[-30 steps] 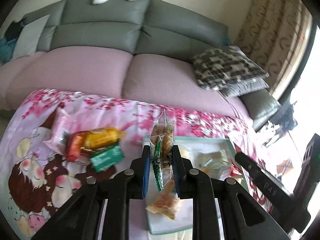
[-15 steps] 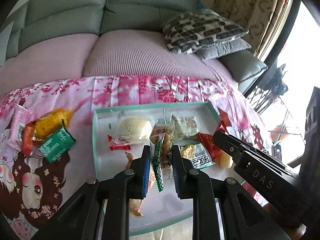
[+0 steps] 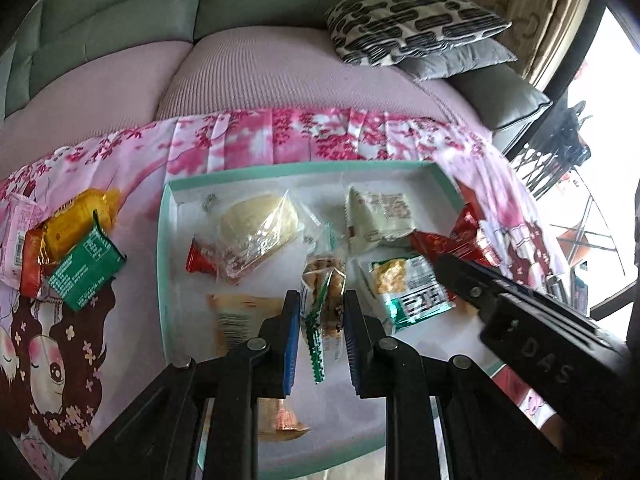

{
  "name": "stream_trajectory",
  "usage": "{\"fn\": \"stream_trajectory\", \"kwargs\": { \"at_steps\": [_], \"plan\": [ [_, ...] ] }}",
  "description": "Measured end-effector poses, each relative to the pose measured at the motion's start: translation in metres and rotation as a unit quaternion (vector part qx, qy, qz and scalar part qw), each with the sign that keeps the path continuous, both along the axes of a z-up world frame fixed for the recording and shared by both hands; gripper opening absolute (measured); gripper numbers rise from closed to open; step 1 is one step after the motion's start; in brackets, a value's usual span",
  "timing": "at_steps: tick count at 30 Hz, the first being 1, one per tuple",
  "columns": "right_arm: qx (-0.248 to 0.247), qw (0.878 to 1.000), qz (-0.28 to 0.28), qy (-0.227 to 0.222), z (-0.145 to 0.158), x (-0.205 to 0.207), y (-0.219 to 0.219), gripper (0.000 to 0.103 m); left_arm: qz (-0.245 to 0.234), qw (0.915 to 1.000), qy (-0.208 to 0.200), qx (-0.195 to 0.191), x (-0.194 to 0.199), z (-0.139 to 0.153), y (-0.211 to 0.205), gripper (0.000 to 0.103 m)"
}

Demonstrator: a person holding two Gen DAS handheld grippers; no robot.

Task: Organize snacks
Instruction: 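Carry the cookie-stick bag and green packet into the tray and open both tools, then lift both open tools from the tray and move them to the snack pile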

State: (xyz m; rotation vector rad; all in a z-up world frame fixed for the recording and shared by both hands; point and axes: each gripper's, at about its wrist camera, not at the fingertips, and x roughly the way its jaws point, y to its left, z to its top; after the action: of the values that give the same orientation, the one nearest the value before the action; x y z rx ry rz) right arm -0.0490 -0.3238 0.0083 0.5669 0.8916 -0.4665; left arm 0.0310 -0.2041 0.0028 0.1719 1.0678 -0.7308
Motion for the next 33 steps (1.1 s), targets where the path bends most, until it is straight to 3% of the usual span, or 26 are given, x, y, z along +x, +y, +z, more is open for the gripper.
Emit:
{"fn": "stream_trajectory", "kwargs": {
  "at_steps": [3,5,6,15,20,24,26,28,30,31,33],
  "plan": [
    [0.002,1.000,-0.001,0.003,-0.002,0.001,-0.001,0.028,0.005,1.0000,0.002,0.007,0.003,-0.002,0.001,0.026],
    [0.003,1.000,-0.001,0.004,-0.002,0.001,-0.001,0.028,0.011,0.9999,0.004,0.008,0.004,-0.002,0.003,0.040],
    [0.003,1.000,-0.001,0.004,-0.002,0.002,-0.001,0.028,0.013,0.9999,0.003,0.008,0.004,-0.001,0.004,0.043],
    [0.001,1.000,0.001,0.007,-0.002,0.003,0.000,0.028,0.037,0.9993,-0.004,-0.001,0.010,0.015,0.018,0.048],
    [0.002,1.000,0.007,0.016,-0.004,0.006,0.002,0.029,0.072,0.9972,-0.017,0.010,0.020,0.020,0.031,0.066],
    [0.001,1.000,0.012,0.027,-0.008,0.009,0.005,0.029,0.098,0.9945,-0.016,0.032,0.030,0.013,0.042,0.068],
    [0.000,0.999,0.014,0.032,-0.009,0.010,0.006,0.032,0.111,0.9928,-0.011,0.044,0.035,0.008,0.048,0.068],
    [-0.003,0.999,0.014,0.038,-0.010,0.011,0.007,0.050,0.121,0.9911,-0.010,0.054,0.039,0.004,0.052,0.069],
    [-0.010,0.999,0.013,0.041,-0.009,0.011,0.009,0.061,0.128,0.9901,-0.010,0.058,0.042,0.002,0.055,0.076],
    [-0.014,0.999,0.014,0.042,-0.009,0.012,0.010,0.062,0.133,0.9893,-0.012,0.059,0.043,0.002,0.057,0.085],
    [-0.017,0.999,0.014,0.046,-0.009,0.013,0.010,0.066,0.137,0.9886,-0.017,0.060,0.044,0.002,0.060,0.087]
  ]
}}
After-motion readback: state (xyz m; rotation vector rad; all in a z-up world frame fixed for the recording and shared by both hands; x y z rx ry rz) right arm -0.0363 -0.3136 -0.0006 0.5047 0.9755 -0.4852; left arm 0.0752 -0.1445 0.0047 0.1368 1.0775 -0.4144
